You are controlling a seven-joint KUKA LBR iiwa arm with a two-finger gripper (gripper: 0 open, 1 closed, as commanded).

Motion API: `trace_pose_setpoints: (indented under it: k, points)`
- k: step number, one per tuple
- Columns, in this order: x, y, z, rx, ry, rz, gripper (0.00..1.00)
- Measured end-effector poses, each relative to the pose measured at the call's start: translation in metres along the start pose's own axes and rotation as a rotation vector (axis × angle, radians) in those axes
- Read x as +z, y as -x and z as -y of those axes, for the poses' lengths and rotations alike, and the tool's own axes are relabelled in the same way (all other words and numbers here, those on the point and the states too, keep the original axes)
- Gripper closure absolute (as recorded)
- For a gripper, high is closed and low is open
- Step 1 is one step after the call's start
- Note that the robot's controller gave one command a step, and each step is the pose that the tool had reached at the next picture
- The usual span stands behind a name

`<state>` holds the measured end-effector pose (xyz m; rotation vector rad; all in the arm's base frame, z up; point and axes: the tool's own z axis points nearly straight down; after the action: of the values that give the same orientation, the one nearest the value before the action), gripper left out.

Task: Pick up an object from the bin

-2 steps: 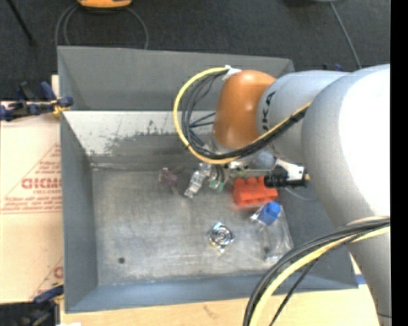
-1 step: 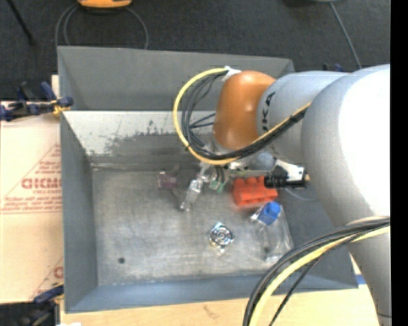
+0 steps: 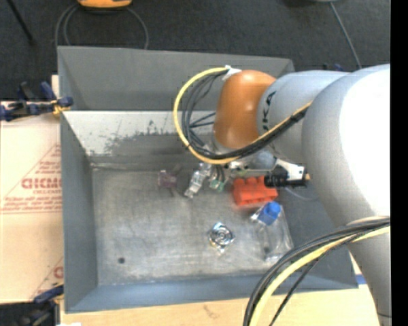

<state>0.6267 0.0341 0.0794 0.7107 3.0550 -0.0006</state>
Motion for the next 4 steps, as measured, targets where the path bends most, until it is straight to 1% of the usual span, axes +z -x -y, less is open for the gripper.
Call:
trace_pose_setpoints:
  k: [1,2,3,4]
  points:
    - [0.001,-0.001,0.000,-0.001,-0.001,-0.002,0.00]
    - [0.003,-0.003,-0.018,-0.285,0.000,0.009,0.00]
    - [0.002,-0.004,-0.020,-0.284,0.004,0.009,1.00]
    - [-0.112,0.017,-0.008,-0.519,0.002,0.008,1.00]
